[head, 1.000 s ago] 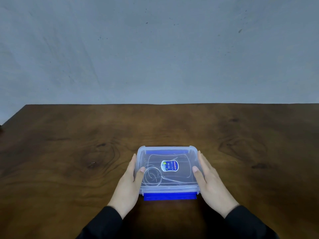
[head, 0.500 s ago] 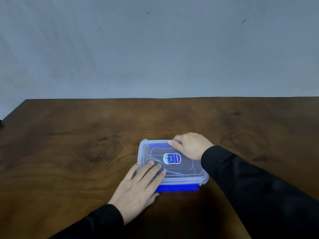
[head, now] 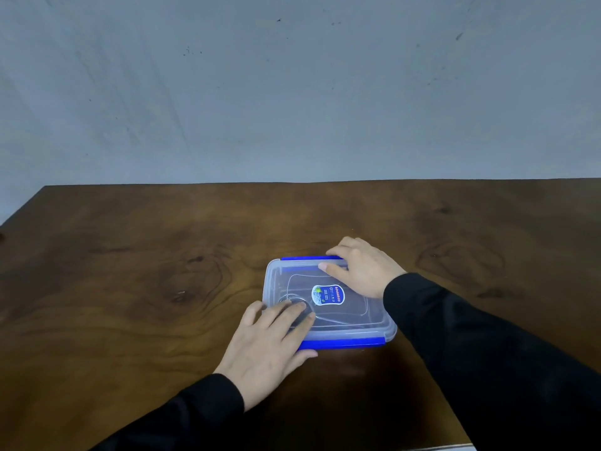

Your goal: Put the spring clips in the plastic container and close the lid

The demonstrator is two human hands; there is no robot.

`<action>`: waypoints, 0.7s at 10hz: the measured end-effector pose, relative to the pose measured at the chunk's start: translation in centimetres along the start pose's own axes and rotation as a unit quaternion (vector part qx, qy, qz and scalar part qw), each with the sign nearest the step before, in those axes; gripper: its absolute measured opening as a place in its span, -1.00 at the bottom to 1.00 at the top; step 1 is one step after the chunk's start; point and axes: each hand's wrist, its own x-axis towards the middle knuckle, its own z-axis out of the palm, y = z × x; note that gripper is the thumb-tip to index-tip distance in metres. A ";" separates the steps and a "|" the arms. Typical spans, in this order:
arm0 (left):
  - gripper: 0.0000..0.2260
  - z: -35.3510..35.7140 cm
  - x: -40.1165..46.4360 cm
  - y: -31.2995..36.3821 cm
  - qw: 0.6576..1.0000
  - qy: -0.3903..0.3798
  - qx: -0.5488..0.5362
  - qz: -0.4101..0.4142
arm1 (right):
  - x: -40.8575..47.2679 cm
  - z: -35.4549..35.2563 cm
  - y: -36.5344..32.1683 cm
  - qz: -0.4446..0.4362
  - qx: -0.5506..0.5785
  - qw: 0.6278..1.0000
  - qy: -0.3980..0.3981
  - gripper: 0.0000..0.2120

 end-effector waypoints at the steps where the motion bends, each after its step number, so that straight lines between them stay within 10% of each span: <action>1: -0.55 0.2 0.6 0.4 0.999 0.022 -0.032 -0.028 | -0.1 0.1 0.0 0.013 0.025 1.000 0.008 -0.45; 7: -0.63 0.9 -0.3 1.2 0.956 0.069 -0.243 -0.147 | -1.0 0.3 0.2 -0.035 0.065 0.992 0.102 -0.63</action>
